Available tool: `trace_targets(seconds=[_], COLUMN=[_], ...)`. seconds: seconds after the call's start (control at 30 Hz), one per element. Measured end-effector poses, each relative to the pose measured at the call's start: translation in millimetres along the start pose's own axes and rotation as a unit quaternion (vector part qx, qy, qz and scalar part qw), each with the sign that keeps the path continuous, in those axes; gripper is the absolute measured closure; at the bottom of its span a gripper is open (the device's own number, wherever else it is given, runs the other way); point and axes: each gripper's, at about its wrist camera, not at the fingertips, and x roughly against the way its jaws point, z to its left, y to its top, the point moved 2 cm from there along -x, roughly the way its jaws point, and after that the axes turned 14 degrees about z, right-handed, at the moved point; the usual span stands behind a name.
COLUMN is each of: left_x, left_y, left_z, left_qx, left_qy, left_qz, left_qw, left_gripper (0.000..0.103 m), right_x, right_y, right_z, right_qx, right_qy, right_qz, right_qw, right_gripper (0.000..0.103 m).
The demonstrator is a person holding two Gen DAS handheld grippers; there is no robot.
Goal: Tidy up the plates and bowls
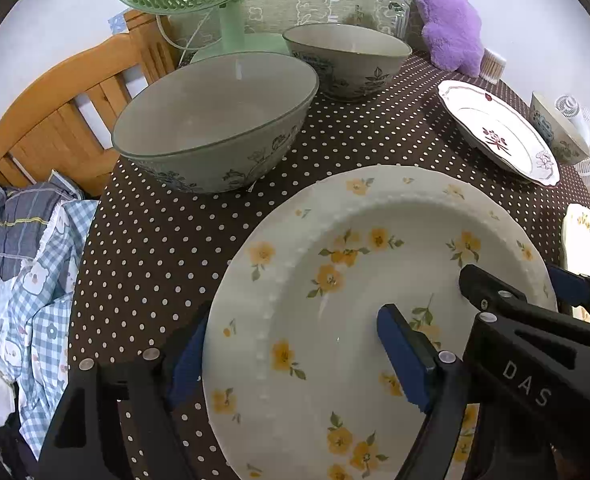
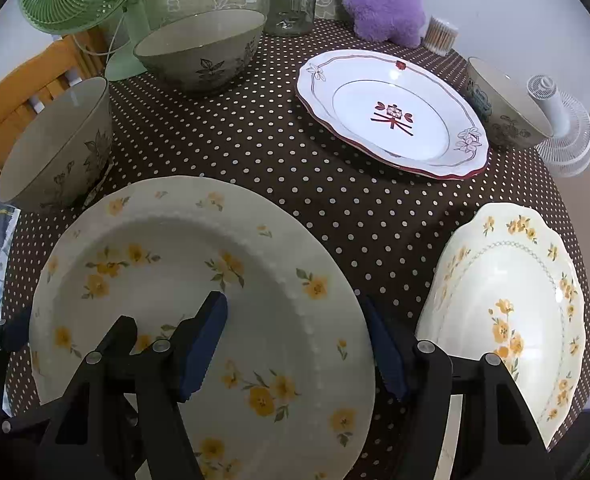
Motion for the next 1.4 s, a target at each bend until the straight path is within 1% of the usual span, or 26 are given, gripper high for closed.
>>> trace_targets(seconds=[0.13, 0.33, 0.6, 0.83, 1.13, 1.4], left_x=[2, 8, 24, 45, 70, 82], left_y=[-1, -10, -21, -27, -32, -34], left_z=[3, 6, 7, -4, -42, -86], left_qx=[-0.001, 0.005, 0.012, 0.013, 0.012, 0.007], left_qy=[-0.005, -0.013, -0.018, -0.016, -0.015, -0.018], left_qz=[0.005, 0.015, 0.008, -0.007, -0.031, -0.042], left_qw=[1.0000, 0.9998, 0.9997, 0.9998, 0.9993, 0.9989], left_gripper=[0.024, 0.024, 0.024, 0.024, 0.024, 0.024], right_x=[1, 5, 22, 44, 69, 80], right_y=[0, -9, -22, -32, -38, -42], right_z=[1, 0, 1, -14, -53, -102], right_qx=[0.001, -0.007, -0.004, -0.002, -0.003, -0.010], right_qy=[-0.003, 0.005, 0.008, 0.010, 0.012, 0.012], right_qz=[0.009, 0.024, 0.012, -0.004, -0.028, -0.040], right_qw=[1.000, 1.000, 1.000, 1.000, 1.000, 0.999], right_gripper=[0.032, 0.033, 0.033, 0.033, 0.033, 0.033])
